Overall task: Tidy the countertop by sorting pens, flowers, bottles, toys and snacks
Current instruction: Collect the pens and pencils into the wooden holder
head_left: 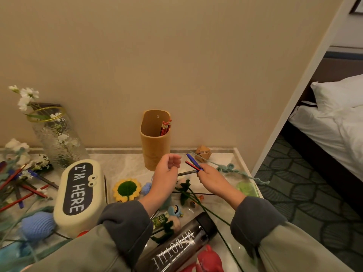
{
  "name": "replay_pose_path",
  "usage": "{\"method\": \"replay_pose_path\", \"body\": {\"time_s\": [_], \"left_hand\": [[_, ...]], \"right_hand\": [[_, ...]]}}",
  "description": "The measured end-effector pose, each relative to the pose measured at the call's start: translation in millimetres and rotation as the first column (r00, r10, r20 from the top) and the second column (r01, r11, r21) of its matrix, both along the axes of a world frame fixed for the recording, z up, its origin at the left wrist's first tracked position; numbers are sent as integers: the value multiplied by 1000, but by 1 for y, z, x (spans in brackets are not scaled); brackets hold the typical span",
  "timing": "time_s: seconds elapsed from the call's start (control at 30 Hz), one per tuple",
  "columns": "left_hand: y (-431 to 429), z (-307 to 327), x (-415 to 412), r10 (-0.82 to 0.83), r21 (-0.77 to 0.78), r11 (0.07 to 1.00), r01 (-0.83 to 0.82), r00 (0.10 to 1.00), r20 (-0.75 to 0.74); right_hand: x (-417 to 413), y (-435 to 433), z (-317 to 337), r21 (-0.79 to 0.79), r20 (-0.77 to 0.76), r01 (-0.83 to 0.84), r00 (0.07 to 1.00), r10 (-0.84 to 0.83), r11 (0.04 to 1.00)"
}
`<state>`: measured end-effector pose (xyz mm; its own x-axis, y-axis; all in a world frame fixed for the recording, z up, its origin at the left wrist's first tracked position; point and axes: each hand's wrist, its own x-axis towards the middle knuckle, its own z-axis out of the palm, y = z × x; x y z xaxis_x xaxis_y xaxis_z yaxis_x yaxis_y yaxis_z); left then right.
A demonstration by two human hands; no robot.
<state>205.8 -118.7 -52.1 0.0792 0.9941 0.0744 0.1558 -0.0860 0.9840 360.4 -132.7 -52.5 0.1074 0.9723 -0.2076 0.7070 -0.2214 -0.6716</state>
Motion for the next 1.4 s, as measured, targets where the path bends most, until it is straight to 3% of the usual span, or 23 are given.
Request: {"method": "replay_pose_path", "body": {"time_s": [0.13, 0.23, 0.3, 0.37, 0.47, 0.63, 0.77, 1.03, 1.2, 1.4], "left_hand": [[4, 1, 3, -61, 39, 997, 69, 982, -180], [8, 1, 3, 88, 139, 990, -28, 891, -445], [9, 7, 3, 173, 156, 982, -107, 847, -504], [9, 16, 3, 221, 150, 974, -169, 850, -478], [10, 34, 3, 243, 85, 970, -228, 920, -307], [18, 63, 5, 96, -133, 987, -91, 995, 30], [25, 74, -1, 62, -132, 990, -51, 995, 78], [32, 86, -14, 65, -75, 996, -40, 925, 375], [38, 95, -27, 75, 6, 997, -80, 958, 276], [42, 95, -38, -10, 51, 999, 8, 999, 49]], "right_hand": [[0, 2, 12, 74, -18, 48, 999, -47, 996], [-1, 2, 23, 124, -10, 74, 997, -74, 989], [-5, 4, 30, 168, -31, 82, 996, -78, 982], [-9, 7, 35, 201, -39, 100, 995, -94, 974], [-18, 11, 40, 252, -77, 158, 987, -143, 955], [-38, 16, 51, 337, -171, 183, 976, -132, 924], [-52, 18, 55, 318, -164, 118, 984, -68, 941], [-63, 19, 58, 218, -285, 83, 958, -18, 972], [-67, 22, 69, 160, -566, 146, 824, -30, 976], [-79, 34, 99, 216, -738, 142, 672, 66, 966]]}}
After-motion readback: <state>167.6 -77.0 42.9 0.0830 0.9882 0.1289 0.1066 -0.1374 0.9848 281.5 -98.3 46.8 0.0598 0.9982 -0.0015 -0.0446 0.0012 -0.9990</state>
